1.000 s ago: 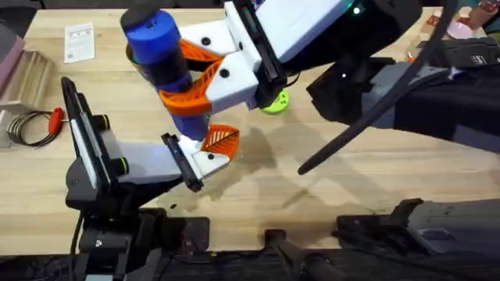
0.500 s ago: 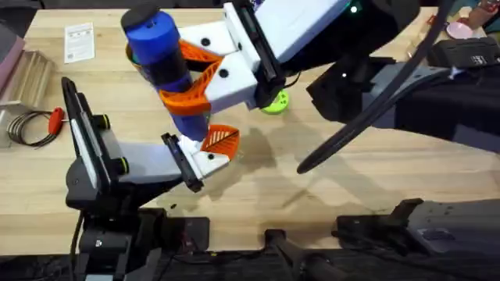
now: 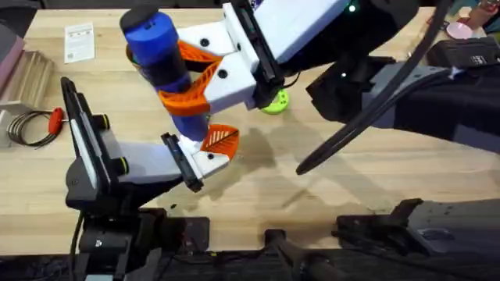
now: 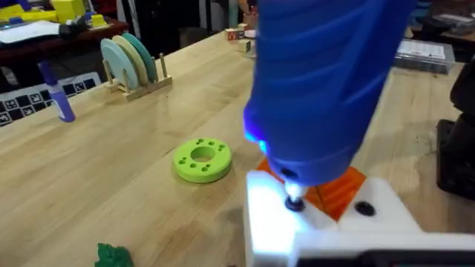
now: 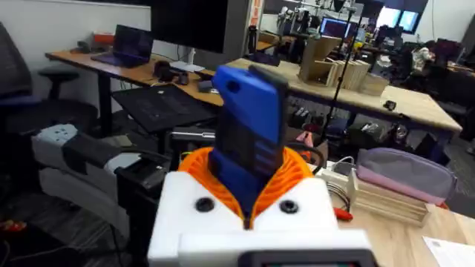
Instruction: Pick up the gripper from the table and insert it into the empty holder that is missing its gripper. Then pick up a screw, insert it into the mounting hole, and use the screwdriver to tighten it. Finally, clean up the table by picking up the vegetable and placing it into the bucket.
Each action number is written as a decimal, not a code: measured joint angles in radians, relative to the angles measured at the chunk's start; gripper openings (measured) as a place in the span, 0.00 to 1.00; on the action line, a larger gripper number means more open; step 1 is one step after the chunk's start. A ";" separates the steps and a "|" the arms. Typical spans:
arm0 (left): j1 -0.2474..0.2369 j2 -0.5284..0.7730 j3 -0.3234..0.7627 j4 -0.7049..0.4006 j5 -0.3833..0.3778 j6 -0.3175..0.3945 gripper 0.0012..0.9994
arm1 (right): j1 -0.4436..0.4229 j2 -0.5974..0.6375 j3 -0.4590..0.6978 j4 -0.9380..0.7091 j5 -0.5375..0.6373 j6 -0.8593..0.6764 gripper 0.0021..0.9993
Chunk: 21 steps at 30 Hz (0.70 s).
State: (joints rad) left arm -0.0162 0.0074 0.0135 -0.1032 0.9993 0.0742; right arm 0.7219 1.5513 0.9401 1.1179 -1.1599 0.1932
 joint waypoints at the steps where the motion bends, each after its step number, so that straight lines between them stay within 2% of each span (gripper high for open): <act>1: 0.000 0.000 0.000 0.000 0.000 0.000 0.00 | 0.000 0.000 0.000 0.001 0.000 0.000 0.02; 4: 0.000 0.000 0.000 0.001 -0.002 0.001 0.00 | 0.000 0.000 0.000 0.035 -0.001 0.006 0.02; 8: 0.000 -0.002 0.000 0.001 0.000 0.000 0.00 | 0.002 0.006 0.002 0.184 0.025 0.044 0.02; 11: 0.000 -0.002 0.000 0.001 -0.001 0.001 0.00 | -0.008 -0.013 0.026 0.185 0.045 0.062 0.02; 17: 0.000 -0.002 0.000 0.001 0.000 0.001 0.00 | -0.044 -0.066 0.127 0.100 0.049 0.072 0.02; 21: 0.000 -0.002 0.000 0.001 0.000 0.001 0.00 | -0.070 -0.086 0.190 -0.118 0.049 0.067 0.02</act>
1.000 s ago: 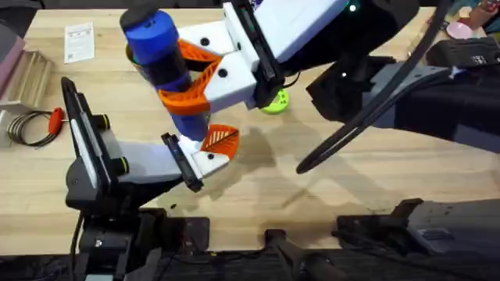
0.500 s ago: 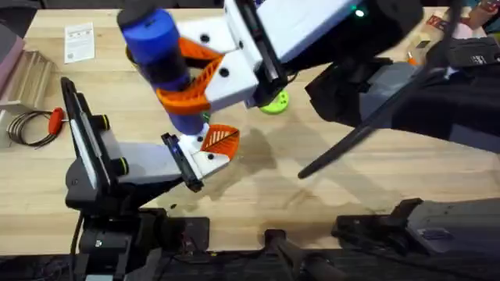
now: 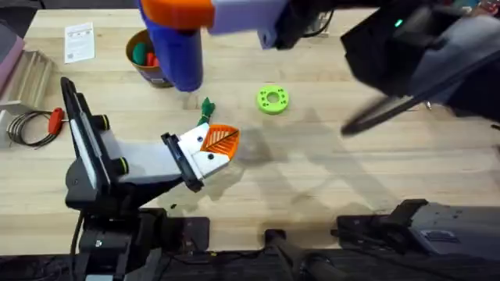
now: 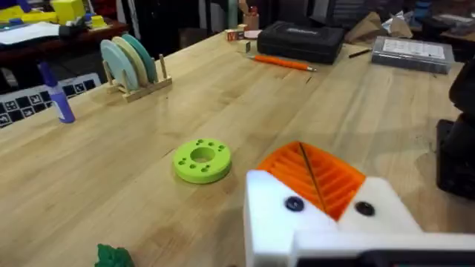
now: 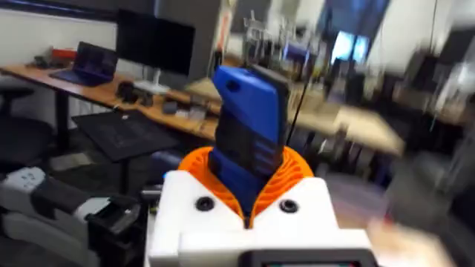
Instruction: Pick up the gripper from the table and insert it into the empty holder that is missing its gripper. Then pick up a screw, insert it into the mounting hole, and use the screwdriver to tighten it. Finally, clean up the table by picking up the vegetable and placing it into the bucket.
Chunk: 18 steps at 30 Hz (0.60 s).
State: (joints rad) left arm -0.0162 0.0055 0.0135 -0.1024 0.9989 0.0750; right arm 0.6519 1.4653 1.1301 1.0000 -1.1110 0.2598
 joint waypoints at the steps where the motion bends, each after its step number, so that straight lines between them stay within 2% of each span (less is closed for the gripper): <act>1: 0.000 0.000 0.000 0.000 0.000 0.000 0.00 | -0.009 -0.001 0.020 -0.104 0.000 -0.013 0.02; 5: 0.000 0.000 0.000 0.000 0.000 0.000 0.00 | -0.076 0.002 0.111 -0.641 0.033 -0.123 0.02; 8: 0.000 0.000 0.000 0.000 0.000 0.000 0.00 | -0.161 0.017 0.195 -1.062 0.125 -0.268 0.02; 9: 0.000 0.000 0.000 0.000 0.000 0.000 0.00 | -0.189 0.020 0.218 -1.156 0.160 -0.310 0.02; 14: 0.000 0.000 0.000 0.000 -0.001 0.000 0.00 | -0.315 0.021 0.281 -1.465 0.384 -0.539 0.02; 18: 0.000 0.000 0.000 0.000 -0.001 0.002 0.00 | -0.361 0.021 0.288 -1.693 0.579 -0.754 0.02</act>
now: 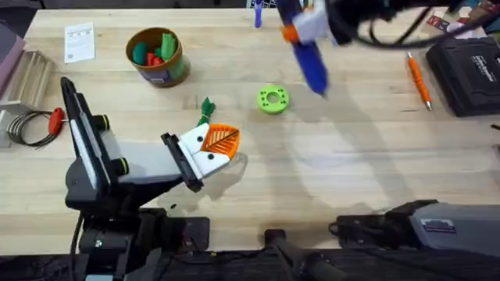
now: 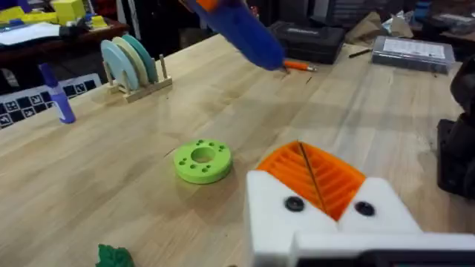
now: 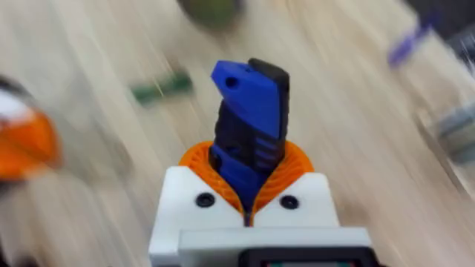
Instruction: Pick up the gripper from the table and insert it into the empty holder that is missing its gripper. Then pick up a screw, insert it into the mounting hole, and use the screwdriver to tighten it. Finally, clean up the table by picking up the vegetable and placing it into the bucket.
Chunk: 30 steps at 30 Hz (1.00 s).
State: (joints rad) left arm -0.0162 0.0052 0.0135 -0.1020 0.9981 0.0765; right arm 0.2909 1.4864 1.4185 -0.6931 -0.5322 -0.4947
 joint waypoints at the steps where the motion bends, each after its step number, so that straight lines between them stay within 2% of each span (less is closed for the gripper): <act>1: 0.000 0.000 0.000 0.000 0.000 0.002 0.00 | -0.006 0.001 0.000 -0.060 0.062 -0.068 0.02; 5: 0.000 0.000 0.000 0.000 0.000 0.003 0.00 | -0.008 0.030 0.000 -0.195 0.276 -0.269 0.02; 8: 0.000 0.000 0.000 0.000 0.000 0.003 0.00 | -0.008 0.094 0.000 -0.225 0.401 -0.359 0.02; 12: 0.000 0.000 0.000 0.000 0.000 0.003 0.00 | -0.010 0.218 0.000 -0.221 0.521 -0.438 0.02; 13: 0.000 0.000 0.000 0.000 0.000 0.003 0.00 | -0.011 0.318 0.000 -0.212 0.608 -0.475 0.02; 18: 0.000 0.000 0.000 0.000 0.000 0.003 0.00 | -0.024 0.432 0.000 -0.170 0.686 -0.502 0.02; 23: 0.000 0.000 0.000 0.000 -0.001 0.003 0.00 | -0.046 0.470 0.000 -0.158 0.708 -0.507 0.04; 26: 0.000 0.000 0.000 0.000 0.000 0.003 0.00 | -0.054 0.471 0.001 -0.158 0.720 -0.508 0.41; 29: 0.000 0.000 0.000 0.000 -0.001 0.003 0.00 | -0.055 0.471 0.008 -0.159 0.730 -0.504 0.85; 30: 0.000 0.000 0.000 0.000 -0.001 0.003 0.00 | -0.055 0.471 0.010 -0.160 0.731 -0.501 0.95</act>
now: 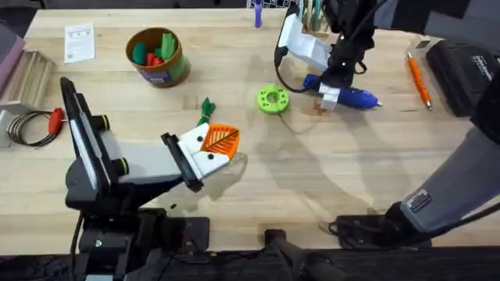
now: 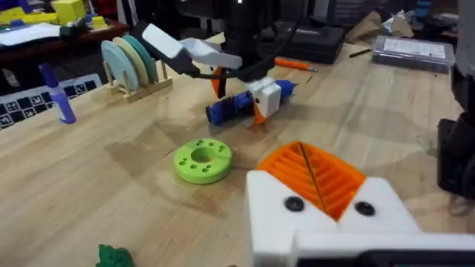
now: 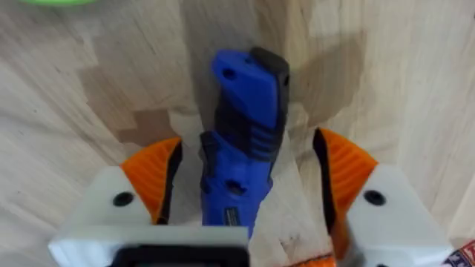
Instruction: Pick up the gripper from the table and insert it into the empty holder that is missing its gripper. Then pick up a screw, insert it into the mounting hole, and use the screwdriver to tighten it. Finally, clean up the table by picking up the vegetable and placing it into the bucket.
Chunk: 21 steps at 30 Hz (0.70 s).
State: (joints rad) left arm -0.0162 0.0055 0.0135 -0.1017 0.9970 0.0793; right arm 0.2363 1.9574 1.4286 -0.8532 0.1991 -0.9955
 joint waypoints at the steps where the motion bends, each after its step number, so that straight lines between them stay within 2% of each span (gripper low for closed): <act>1: 0.000 0.000 0.000 0.000 -0.001 0.000 0.00 | 0.000 0.000 0.001 0.000 0.003 0.006 0.97; 4: 0.000 0.000 0.000 0.000 -0.002 0.000 0.00 | 0.000 0.000 0.002 0.000 0.007 0.030 0.98; 6: 0.000 0.000 0.000 0.000 -0.002 0.006 0.26 | 0.000 -0.002 0.002 0.000 0.007 0.061 0.98; 10: 0.000 0.000 0.000 0.000 -0.002 0.006 0.90 | 0.001 -0.042 0.002 0.010 0.007 0.165 0.98; 11: 0.000 0.000 0.000 0.000 -0.002 0.006 0.96 | 0.001 -0.067 0.002 0.012 0.007 0.194 0.98; 17: 0.000 0.000 0.000 0.006 -0.021 0.007 0.99 | 0.003 -0.268 0.002 0.017 0.007 0.429 0.99; 19: 0.000 0.000 -0.001 0.025 -0.053 -0.004 0.99 | 0.004 -0.329 0.002 0.015 0.007 0.543 0.99; 21: 0.000 0.000 -0.002 0.067 -0.116 -0.049 0.99 | 0.004 -0.383 0.002 0.005 0.007 0.654 0.98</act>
State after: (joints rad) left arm -0.0162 0.0055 0.0113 -0.0350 0.8812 0.0303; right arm 0.2401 1.5748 1.4307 -0.8477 0.2058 -0.3415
